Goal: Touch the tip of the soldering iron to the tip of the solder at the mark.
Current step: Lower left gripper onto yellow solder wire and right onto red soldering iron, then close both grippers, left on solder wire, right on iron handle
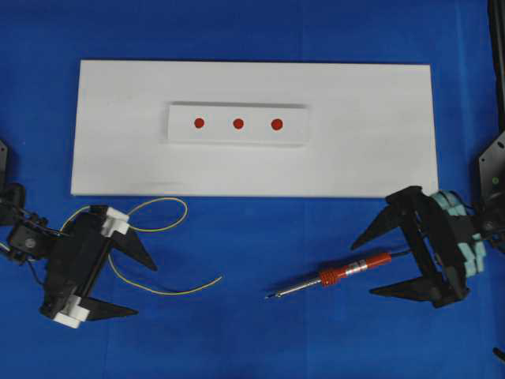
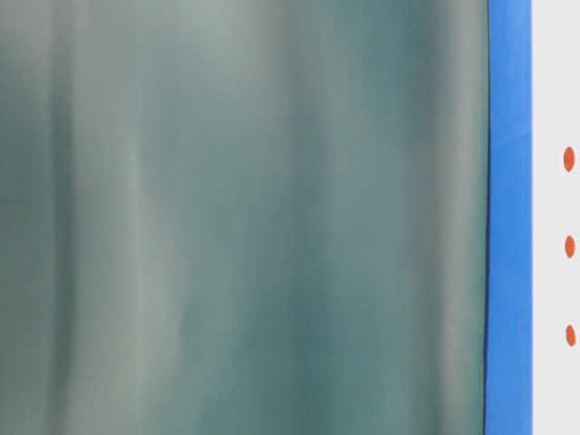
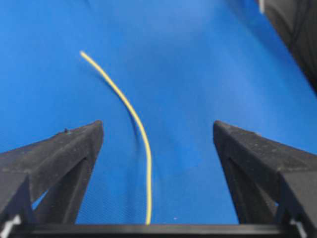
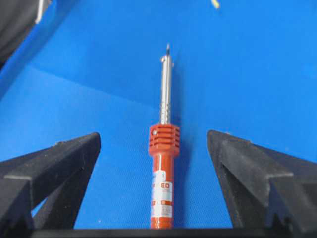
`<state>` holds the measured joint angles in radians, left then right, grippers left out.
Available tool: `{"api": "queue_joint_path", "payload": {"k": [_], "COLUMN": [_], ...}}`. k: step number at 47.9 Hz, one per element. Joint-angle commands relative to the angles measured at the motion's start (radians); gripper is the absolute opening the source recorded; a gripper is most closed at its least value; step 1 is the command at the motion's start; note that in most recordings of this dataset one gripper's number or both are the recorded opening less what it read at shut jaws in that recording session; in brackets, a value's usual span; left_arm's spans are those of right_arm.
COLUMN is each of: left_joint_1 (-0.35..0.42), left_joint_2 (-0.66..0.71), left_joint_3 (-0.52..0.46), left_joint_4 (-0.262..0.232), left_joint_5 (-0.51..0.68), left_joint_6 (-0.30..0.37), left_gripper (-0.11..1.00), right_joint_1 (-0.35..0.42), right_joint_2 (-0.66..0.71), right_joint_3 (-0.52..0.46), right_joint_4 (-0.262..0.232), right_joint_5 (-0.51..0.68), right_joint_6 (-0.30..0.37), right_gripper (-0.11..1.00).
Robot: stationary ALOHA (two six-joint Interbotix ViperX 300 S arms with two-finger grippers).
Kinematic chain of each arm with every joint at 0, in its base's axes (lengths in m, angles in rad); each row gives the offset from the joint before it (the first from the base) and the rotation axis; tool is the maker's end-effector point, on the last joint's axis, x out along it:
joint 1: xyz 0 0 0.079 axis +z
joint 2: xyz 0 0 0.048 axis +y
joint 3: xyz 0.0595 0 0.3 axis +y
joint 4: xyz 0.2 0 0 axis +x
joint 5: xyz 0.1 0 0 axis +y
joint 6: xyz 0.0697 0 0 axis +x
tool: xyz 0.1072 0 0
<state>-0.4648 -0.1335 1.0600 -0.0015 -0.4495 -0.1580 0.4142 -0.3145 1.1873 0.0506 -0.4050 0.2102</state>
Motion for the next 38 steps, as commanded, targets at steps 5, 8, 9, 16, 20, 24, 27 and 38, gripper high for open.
{"api": "queue_joint_path", "payload": {"k": [5, 8, 9, 16, 20, 24, 27, 38], "left_joint_1": [-0.005, -0.005, -0.005, -0.011, -0.011, -0.011, -0.012, -0.011], "left_joint_2": [0.077, 0.101, 0.107, 0.158, 0.187, 0.213, 0.233, 0.285], "left_joint_3": [-0.035, -0.043, -0.044, -0.061, -0.069, -0.075, -0.078, -0.1], "left_joint_4": [-0.002, -0.002, -0.002, -0.002, -0.003, -0.002, -0.003, -0.002], "left_joint_5": [-0.029, -0.029, -0.029, -0.029, -0.029, -0.029, -0.029, -0.029], "left_joint_6": [-0.041, -0.06, -0.066, -0.075, -0.075, -0.075, -0.075, -0.067], "left_gripper": [0.86, 0.86, 0.86, 0.86, 0.85, 0.84, 0.82, 0.52], "right_joint_1": [0.003, 0.005, 0.005, 0.014, 0.017, 0.021, 0.023, 0.023], "right_joint_2": [0.147, 0.199, 0.218, 0.327, 0.362, 0.387, 0.399, 0.44], "right_joint_3": [0.005, 0.003, 0.003, -0.003, -0.005, -0.006, -0.008, -0.029], "right_joint_4": [0.049, 0.069, 0.074, 0.092, 0.101, 0.103, 0.103, 0.095], "right_joint_5": [-0.126, -0.167, -0.181, -0.267, -0.304, -0.325, -0.333, -0.334], "right_joint_6": [-0.002, -0.002, -0.002, -0.002, -0.002, -0.002, -0.002, -0.014], "right_gripper": [0.9, 0.9, 0.9, 0.9, 0.89, 0.88, 0.86, 0.69]}}
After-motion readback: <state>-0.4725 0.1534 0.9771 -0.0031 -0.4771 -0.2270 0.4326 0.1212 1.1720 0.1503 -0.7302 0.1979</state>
